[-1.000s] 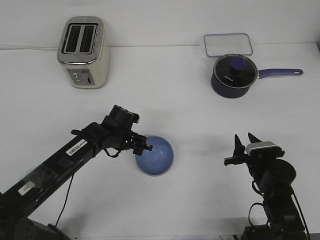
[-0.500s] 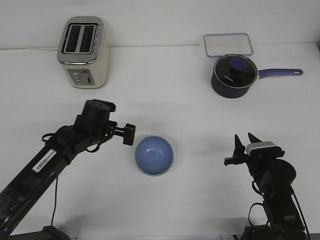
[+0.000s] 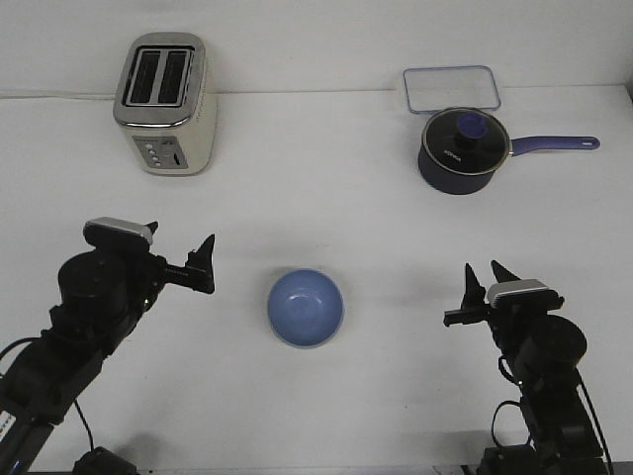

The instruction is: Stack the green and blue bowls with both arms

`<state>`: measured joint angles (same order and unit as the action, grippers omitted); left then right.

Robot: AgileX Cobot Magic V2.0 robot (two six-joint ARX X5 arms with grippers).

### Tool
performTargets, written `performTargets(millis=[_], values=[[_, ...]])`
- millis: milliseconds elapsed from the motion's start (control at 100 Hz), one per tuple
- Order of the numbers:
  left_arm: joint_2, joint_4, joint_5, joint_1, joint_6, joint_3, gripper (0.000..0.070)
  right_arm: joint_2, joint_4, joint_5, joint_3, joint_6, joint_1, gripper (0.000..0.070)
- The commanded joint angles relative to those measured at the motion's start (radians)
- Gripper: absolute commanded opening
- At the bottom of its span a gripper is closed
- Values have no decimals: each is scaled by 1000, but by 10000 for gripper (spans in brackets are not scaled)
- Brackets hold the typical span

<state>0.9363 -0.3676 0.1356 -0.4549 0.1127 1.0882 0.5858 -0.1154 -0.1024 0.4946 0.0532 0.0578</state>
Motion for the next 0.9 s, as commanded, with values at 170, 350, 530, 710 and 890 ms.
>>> performTargets(millis=[170, 350, 530, 710, 890], values=[[-128, 230, -3, 51, -20, -318, 636, 3, 10, -2, 10, 6, 1, 297], [-183, 281, -28, 86, -10, -453, 631, 3, 7, -2, 10, 6, 1, 297], [-241, 278, -27, 89, 8, -495, 604, 3, 8, -2, 10, 6, 1, 297], [-286, 269, -27, 89, 5, -496, 250, 3, 9, -1, 10, 6, 1, 296], [-311, 256, -27, 89, 5, -495, 0, 3, 8, -1, 10, 6, 1, 54]])
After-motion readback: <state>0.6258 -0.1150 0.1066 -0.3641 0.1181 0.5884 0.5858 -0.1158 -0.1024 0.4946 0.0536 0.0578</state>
